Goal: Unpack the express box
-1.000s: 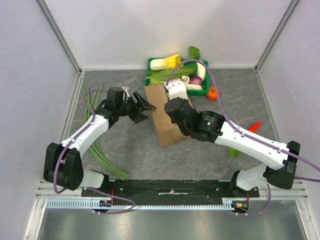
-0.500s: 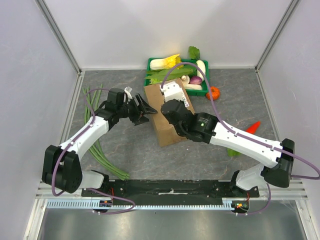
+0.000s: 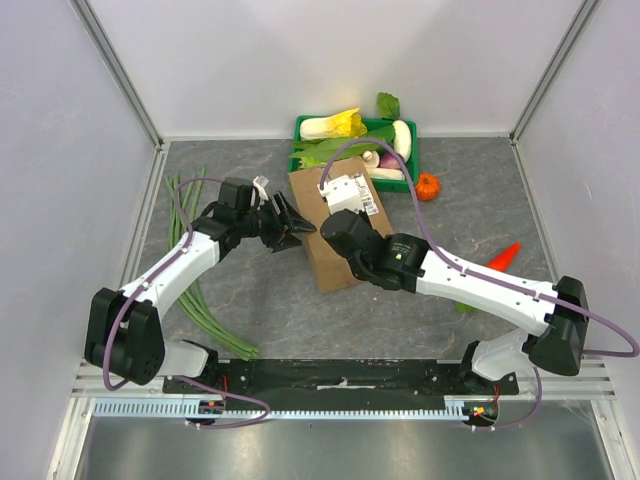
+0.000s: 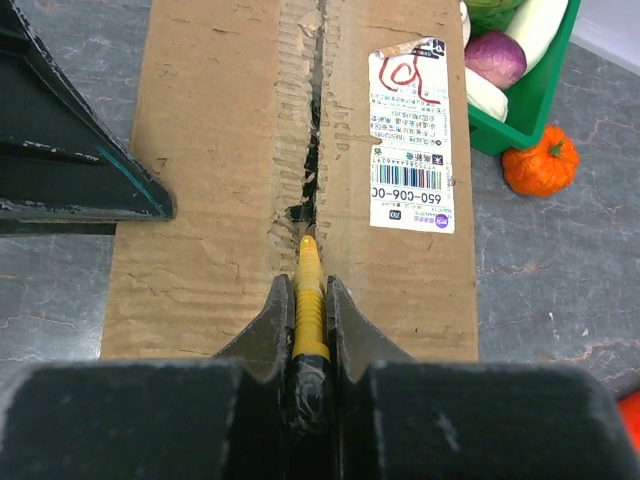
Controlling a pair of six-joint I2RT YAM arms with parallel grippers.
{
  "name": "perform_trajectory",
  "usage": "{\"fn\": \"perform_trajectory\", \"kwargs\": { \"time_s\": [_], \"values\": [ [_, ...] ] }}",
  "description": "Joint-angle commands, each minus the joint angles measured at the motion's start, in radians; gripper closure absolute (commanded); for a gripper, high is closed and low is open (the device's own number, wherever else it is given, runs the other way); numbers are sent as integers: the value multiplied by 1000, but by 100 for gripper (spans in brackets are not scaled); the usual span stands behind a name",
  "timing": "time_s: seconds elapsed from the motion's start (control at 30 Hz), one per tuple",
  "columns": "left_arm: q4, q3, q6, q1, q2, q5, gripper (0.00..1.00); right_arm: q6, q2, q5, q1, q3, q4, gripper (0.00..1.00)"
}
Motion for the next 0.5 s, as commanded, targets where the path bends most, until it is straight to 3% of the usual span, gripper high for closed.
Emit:
{"fn": "perform_trajectory", "kwargs": {
  "time_s": [0.0, 0.2, 0.47],
  "values": [
    [-71, 13, 32, -8, 28, -58, 38, -2, -53, 19, -4, -17, -31, 100],
    [-55, 2, -68, -9, 10, -125, 50, 110, -79, -46, -4, 27, -144, 100],
    [-27, -3, -146, -22, -1, -185, 56, 200, -98, -127, -4, 40, -215, 100]
  ]
}}
